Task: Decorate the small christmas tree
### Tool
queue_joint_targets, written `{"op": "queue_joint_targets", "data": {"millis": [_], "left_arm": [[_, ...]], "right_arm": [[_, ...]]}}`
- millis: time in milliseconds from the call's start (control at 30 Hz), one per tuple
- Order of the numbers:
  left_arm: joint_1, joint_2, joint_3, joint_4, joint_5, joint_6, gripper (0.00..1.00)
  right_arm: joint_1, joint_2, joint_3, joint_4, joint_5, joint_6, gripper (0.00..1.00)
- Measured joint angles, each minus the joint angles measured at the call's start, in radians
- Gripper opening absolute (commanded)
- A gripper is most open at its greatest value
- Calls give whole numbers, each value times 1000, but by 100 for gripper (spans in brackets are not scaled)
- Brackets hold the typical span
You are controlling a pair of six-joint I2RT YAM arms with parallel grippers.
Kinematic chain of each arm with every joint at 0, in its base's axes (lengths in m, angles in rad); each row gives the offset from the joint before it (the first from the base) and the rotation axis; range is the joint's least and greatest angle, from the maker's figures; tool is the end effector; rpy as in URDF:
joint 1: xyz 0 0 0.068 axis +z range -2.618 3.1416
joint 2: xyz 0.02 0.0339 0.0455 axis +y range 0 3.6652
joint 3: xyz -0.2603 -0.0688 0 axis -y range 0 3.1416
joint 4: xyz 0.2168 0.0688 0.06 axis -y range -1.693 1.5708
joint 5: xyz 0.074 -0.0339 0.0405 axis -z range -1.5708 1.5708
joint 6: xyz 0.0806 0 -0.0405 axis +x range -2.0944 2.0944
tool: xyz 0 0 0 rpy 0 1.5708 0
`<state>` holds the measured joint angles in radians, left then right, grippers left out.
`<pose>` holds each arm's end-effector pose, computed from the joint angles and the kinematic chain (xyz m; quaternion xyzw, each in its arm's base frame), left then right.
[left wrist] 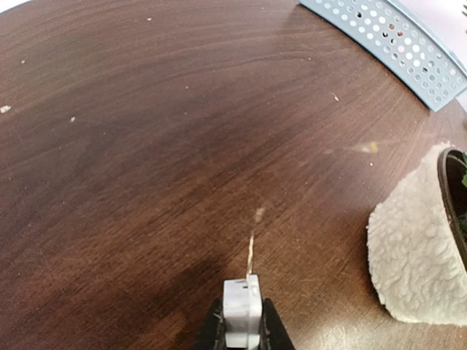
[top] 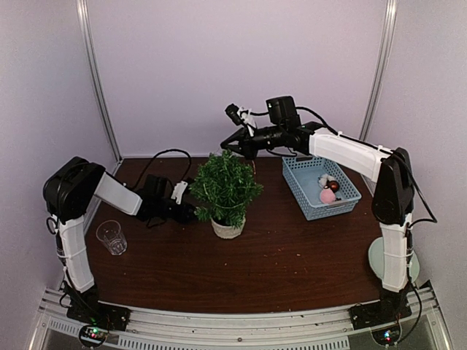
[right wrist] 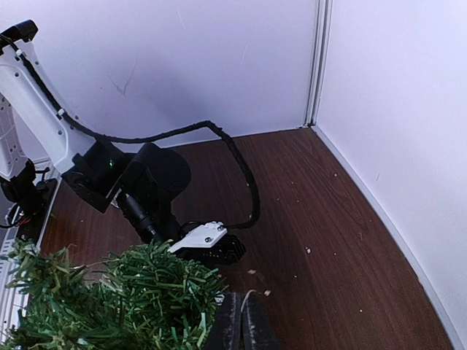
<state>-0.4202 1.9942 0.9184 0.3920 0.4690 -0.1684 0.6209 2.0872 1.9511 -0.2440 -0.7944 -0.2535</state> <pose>0.3465 -0.1947 0.0964 0.2092 0.8591 -0.3219 0.3385 0.3672 0.3334 0.3215 -0.5198 0.5998 0.4094 0.4499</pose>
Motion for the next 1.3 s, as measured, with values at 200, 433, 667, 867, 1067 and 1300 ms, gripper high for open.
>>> {"op": "queue_joint_targets", "data": {"millis": [200, 433, 667, 867, 1067, 1300], "left_arm": [[0, -67, -5, -42, -18, -6, 0], [2, -218, 50, -163, -93, -7, 0], [9, -310, 93, -304, -178, -13, 0], [9, -347, 92, -399, -236, -25, 0], [9, -368, 138, -466, -277, -23, 0], [9, -297, 384, -549, -309, 11, 0]], "right_arm": [[-7, -1, -42, 61, 27, 47, 10], [-18, -2, -90, 125, 106, 96, 20], [-24, -10, -109, 149, 144, 113, 28], [-24, -46, -175, 198, 84, 126, 32], [-23, -53, -179, 218, 13, 142, 44], [-21, -58, -193, 218, 5, 154, 52]]}}
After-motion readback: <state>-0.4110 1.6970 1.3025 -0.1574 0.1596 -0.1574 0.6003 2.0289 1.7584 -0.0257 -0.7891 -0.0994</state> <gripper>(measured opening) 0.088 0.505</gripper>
